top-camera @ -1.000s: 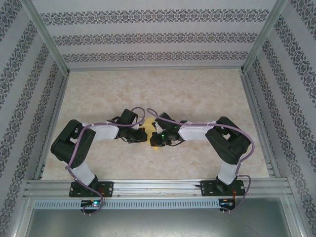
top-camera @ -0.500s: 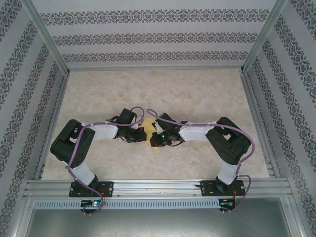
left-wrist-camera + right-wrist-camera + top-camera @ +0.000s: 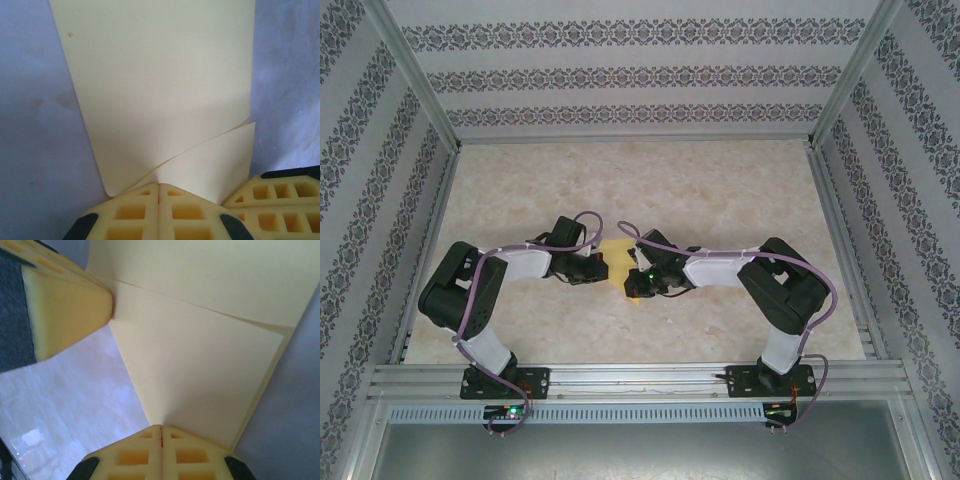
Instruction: Fold a paper plane with a square sheet of paper (fold left side to right side)
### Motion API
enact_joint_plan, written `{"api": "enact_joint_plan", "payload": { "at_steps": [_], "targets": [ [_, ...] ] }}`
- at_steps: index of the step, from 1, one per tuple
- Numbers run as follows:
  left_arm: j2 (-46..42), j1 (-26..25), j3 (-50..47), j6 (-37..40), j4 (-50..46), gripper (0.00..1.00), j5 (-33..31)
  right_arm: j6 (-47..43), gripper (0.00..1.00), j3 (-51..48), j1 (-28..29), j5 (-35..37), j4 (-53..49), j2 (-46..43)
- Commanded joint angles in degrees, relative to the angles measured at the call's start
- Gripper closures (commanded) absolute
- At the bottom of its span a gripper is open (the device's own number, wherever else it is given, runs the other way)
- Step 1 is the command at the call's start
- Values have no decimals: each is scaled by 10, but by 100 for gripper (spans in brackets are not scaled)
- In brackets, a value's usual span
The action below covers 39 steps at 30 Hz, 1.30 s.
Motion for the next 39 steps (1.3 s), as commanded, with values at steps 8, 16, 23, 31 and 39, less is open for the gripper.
{"api": "enact_joint_plan", "payload": {
  "at_steps": [8, 16, 23, 31, 39],
  "targets": [
    [7, 49, 7, 37, -32, 98, -65, -15, 100, -31, -5, 19, -94, -1],
    [-13, 51, 22, 42, -47, 96, -58, -11, 100, -20, -5, 7, -85, -13],
    [-72, 52, 28, 44, -72, 92, -52, -8, 100, 9, -8, -13, -69, -26],
    [-138, 51, -1, 18, -60, 79, -24, -51, 71, 13, -37, -10, -56, -97],
    [-158, 49, -58, -39, 17, 63, 3, -154, 56, -21, -108, -16, -60, -126]
  ]
}}
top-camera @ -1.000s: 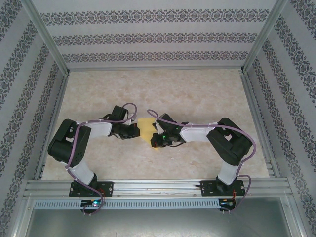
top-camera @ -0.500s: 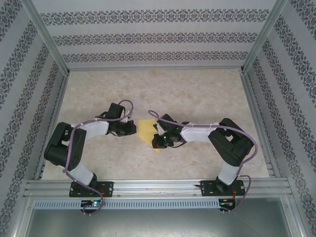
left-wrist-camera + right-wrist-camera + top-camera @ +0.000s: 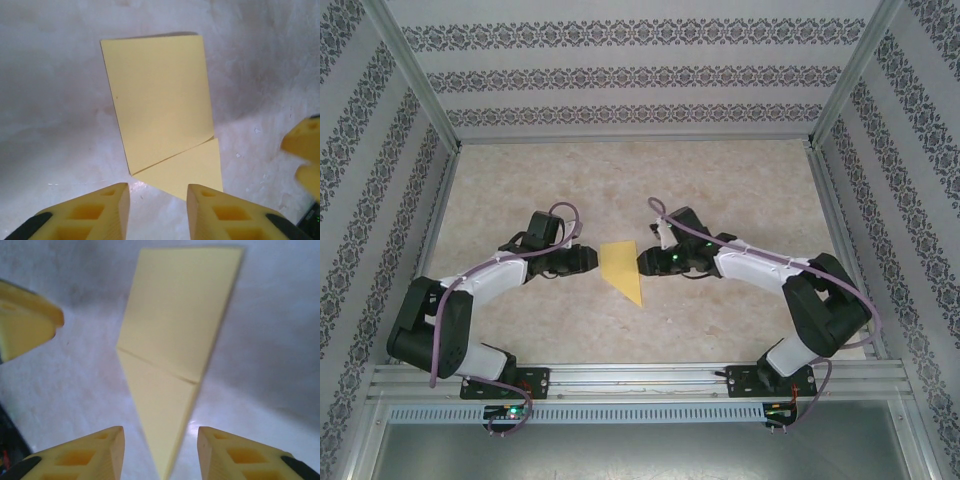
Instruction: Fold a paper plane with a square sheet of paper (fold left side to right side)
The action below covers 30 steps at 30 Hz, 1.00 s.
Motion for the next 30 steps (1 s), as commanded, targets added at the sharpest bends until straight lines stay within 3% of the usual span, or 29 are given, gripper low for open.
{"api": "enact_joint_plan", "payload": {
  "at_steps": [1, 13, 30],
  "targets": [
    [-6, 3, -20, -33, 49, 63, 21, -68, 56, -4, -6, -6, -11, 9],
    [38, -3, -36, -68, 117, 61, 37, -88, 56, 54, 19, -51, 32, 114],
    [42, -3, -30, -59, 103, 61, 31, -83, 57, 67, 22, -65, 38, 149]
  ]
}}
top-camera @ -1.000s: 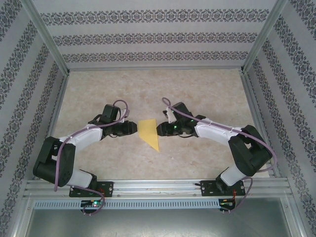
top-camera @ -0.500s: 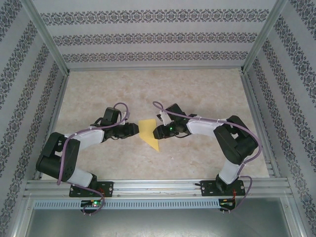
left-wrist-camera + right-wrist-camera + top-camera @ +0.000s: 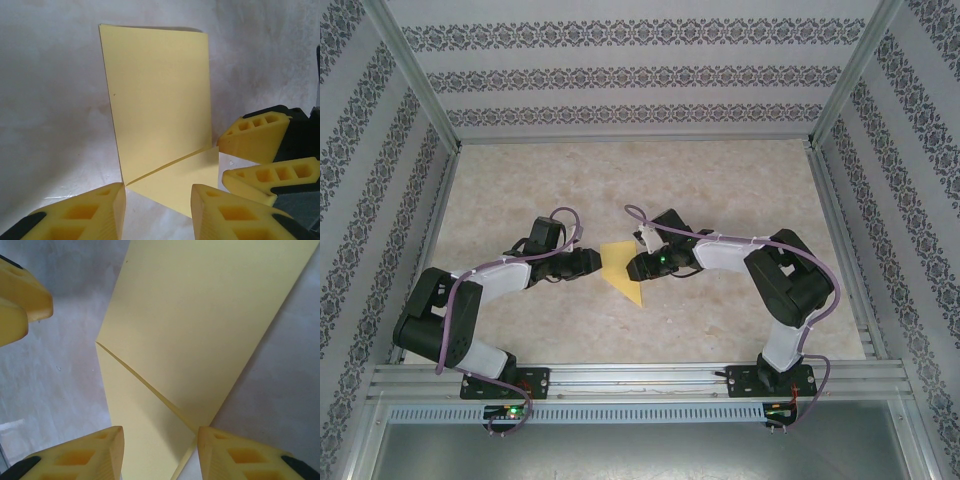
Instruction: Fold a paper plane with a square sheet of paper (fold left side to right side)
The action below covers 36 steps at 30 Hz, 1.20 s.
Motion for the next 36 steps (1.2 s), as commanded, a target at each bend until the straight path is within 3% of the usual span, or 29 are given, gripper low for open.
{"api": "enact_joint_plan", "payload": {
  "at_steps": [1, 7, 14, 16, 20, 36],
  "targets": [
    [6, -3, 2, 1, 7, 61, 2, -4, 57, 14, 7, -15, 8, 11],
    [3, -3, 3, 2, 4, 61, 1, -3, 61, 16, 7, -22, 7, 17],
    [9, -3, 2, 2, 6, 61, 0, -1, 72, 13, 7, -25, 4, 3],
    [12, -3, 2, -2, 14, 61, 4, -1, 78, 11, 7, -24, 2, -3],
    [20, -4, 3, -16, 36, 59, 11, 0, 99, 3, 4, -20, -3, -23],
    [65, -3, 45, -38, 67, 51, 34, 27, 100, -39, -13, -47, 37, -90]
  ]
}}
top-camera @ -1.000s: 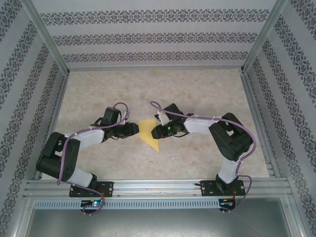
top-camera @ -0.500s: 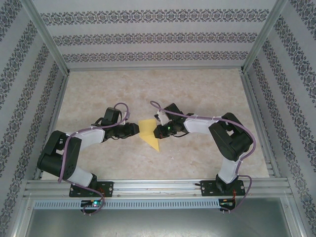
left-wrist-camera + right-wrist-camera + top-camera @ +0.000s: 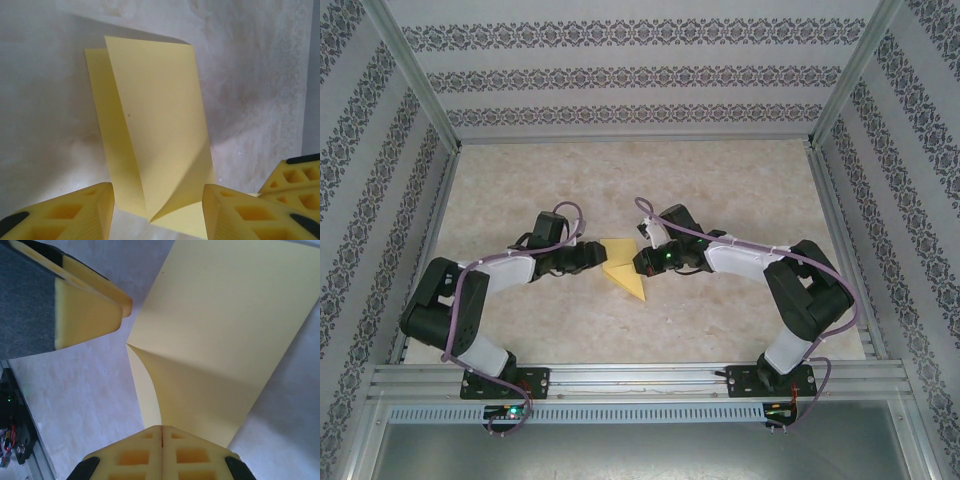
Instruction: Fold a paper plane with a square sheet of paper (fold left side to right side)
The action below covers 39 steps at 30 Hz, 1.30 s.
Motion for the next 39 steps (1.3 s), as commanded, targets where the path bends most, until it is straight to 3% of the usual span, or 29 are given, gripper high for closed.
{"api": "enact_joint_plan", "payload": {
  "at_steps": [1, 8, 16, 19, 21, 28, 35, 39],
  "targets": [
    [24, -3, 16, -17, 40, 51, 21, 9, 100, -12, -4, -18, 14, -19],
    [79, -3, 38, -25, 72, 57, 38, 12, 100, -15, -5, -21, 17, -21],
    [86, -4, 42, -24, 84, 87, 17, 15, 100, -25, -10, -8, 14, -23],
    [76, -5, 40, -27, 79, 100, 18, 5, 89, -21, -13, 16, -14, -37],
    [62, -10, 38, -34, 76, 100, 15, -7, 80, -15, -16, 38, -44, -56],
    [28, -26, 38, -78, 67, 100, 13, -34, 64, 2, 11, 190, -160, -140],
    [11, -31, 43, -91, 55, 100, 11, -7, 50, -1, 159, 406, -183, -143],
    [7, -33, 50, -90, 48, 100, 11, 9, 48, 16, 215, 477, -177, -93]
  ]
}}
